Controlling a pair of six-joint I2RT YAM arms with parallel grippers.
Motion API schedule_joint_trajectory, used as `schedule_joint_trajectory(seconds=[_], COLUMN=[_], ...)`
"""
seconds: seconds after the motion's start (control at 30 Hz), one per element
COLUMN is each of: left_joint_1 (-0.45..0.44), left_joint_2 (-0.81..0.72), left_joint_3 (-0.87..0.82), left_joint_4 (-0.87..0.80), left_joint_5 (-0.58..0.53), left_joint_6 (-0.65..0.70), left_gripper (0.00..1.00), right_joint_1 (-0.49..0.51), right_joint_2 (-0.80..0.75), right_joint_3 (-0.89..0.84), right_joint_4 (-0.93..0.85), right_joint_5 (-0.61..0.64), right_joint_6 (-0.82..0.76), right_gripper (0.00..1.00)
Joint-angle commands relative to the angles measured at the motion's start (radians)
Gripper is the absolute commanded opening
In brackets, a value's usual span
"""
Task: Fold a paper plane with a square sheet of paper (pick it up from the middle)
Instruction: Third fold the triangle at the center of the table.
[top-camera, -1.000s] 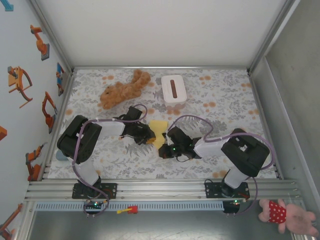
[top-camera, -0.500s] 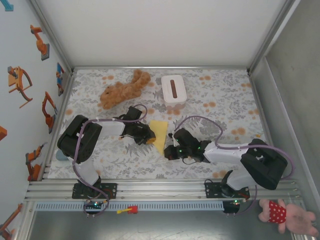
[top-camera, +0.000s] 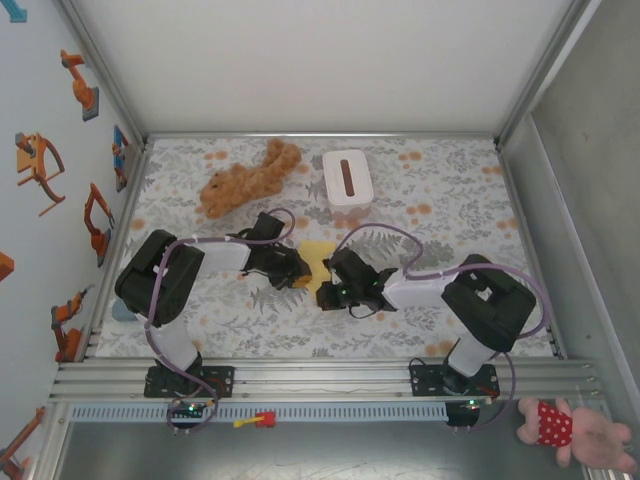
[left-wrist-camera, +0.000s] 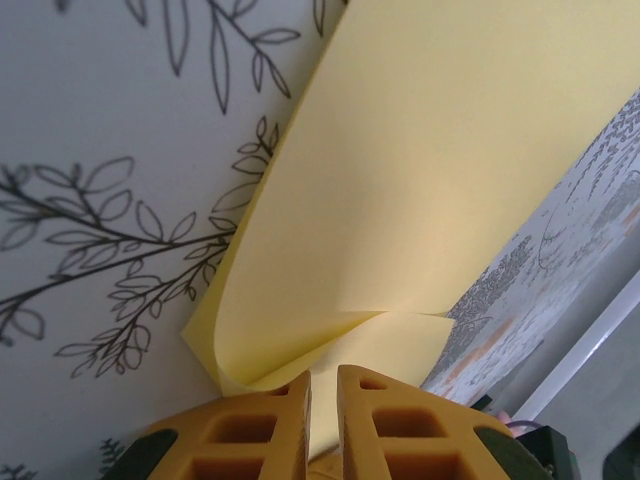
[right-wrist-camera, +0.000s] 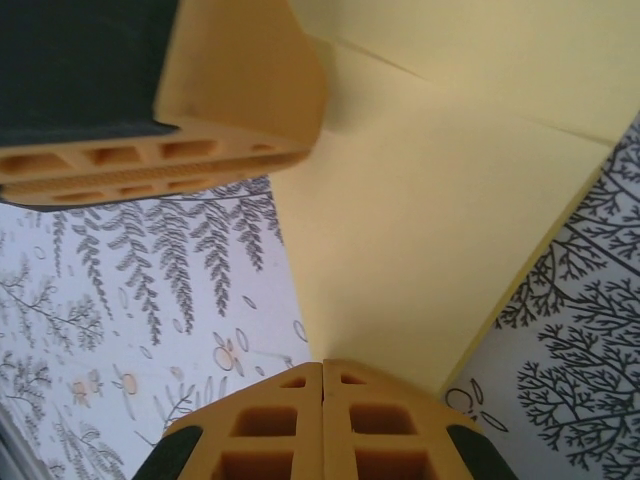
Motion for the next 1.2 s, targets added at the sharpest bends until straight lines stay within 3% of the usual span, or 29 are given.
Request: schedule_joint_trajectory(seconds=[0.0, 0.4, 0.93, 1.17], left_joint_1=[-0.006, -0.045, -0.079, -0.06], left_joint_2=[-0.019, -0.153, -0.038, 0.002], left_joint_3=[0.019, -0.054, -0.044, -0.007], left_joint_4=[-0.04, 0.061, 0.09, 0.022], left_joint_5=[-0.023, -0.029, -0.015, -0.065], left_joint_6=[0.04, 0.115, 0.145, 0.209], left_gripper=[0.15, 0.14, 0.1, 0.1], right_joint_1=[0.006, 0.006, 0.005, 0.006], right_joint_2=[0.015, 0.024, 0.027, 0.034], right_joint_3=[0.017, 0.025, 0.026, 0.017], right_joint_4=[-0.046, -0.183, -0.2, -0.244], right_joint_5=[0.021, 0.044, 0.04, 0.053], right_joint_6=[0.011, 0.001, 0.004, -0.001], right_gripper=[0.0, 0.0, 0.0, 0.0])
